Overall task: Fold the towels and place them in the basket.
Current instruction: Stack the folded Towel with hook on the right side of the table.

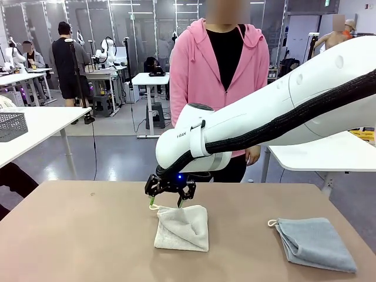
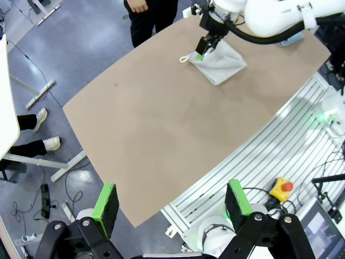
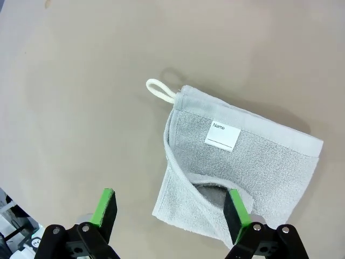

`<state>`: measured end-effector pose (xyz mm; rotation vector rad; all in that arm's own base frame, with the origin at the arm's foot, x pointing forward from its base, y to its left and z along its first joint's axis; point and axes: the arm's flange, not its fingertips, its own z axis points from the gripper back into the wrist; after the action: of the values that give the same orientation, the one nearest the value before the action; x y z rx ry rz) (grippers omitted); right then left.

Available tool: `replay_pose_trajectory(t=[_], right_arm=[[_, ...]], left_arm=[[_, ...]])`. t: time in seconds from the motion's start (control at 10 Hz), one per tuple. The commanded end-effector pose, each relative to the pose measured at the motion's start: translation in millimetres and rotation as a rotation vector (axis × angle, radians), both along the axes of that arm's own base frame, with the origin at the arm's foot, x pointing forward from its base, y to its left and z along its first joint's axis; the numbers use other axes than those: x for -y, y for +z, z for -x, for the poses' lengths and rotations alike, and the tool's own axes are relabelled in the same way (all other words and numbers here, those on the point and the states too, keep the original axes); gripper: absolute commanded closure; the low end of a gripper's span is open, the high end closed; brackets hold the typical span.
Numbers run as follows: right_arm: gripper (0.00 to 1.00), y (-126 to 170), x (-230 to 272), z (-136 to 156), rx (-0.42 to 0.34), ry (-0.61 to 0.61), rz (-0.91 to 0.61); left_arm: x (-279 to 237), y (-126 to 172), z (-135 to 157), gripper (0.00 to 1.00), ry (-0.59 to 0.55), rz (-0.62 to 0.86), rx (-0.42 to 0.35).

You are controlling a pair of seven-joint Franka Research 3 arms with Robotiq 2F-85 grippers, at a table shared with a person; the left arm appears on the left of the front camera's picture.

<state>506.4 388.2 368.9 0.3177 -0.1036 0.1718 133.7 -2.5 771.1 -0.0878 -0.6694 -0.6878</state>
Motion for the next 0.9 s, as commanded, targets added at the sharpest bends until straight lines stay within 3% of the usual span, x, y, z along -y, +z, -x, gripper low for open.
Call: replay_pose_trajectory(t=[0.0, 0.5, 0.8], right_arm=[[0.00, -1, -1, -1, 0.001, 0.003, 0.006], [0.00, 0, 0, 0, 0.000, 0.000, 0.000], [0.00, 58, 63, 64, 0.086, 0.033, -0.126]], left_arm=[[0, 2, 2, 0.00, -0.009, -0.001, 0.006], [0, 2, 2, 0.00, -0.009, -0.001, 0.006], [0, 2, 2, 0.00, -0.009, -0.001, 0.006]])
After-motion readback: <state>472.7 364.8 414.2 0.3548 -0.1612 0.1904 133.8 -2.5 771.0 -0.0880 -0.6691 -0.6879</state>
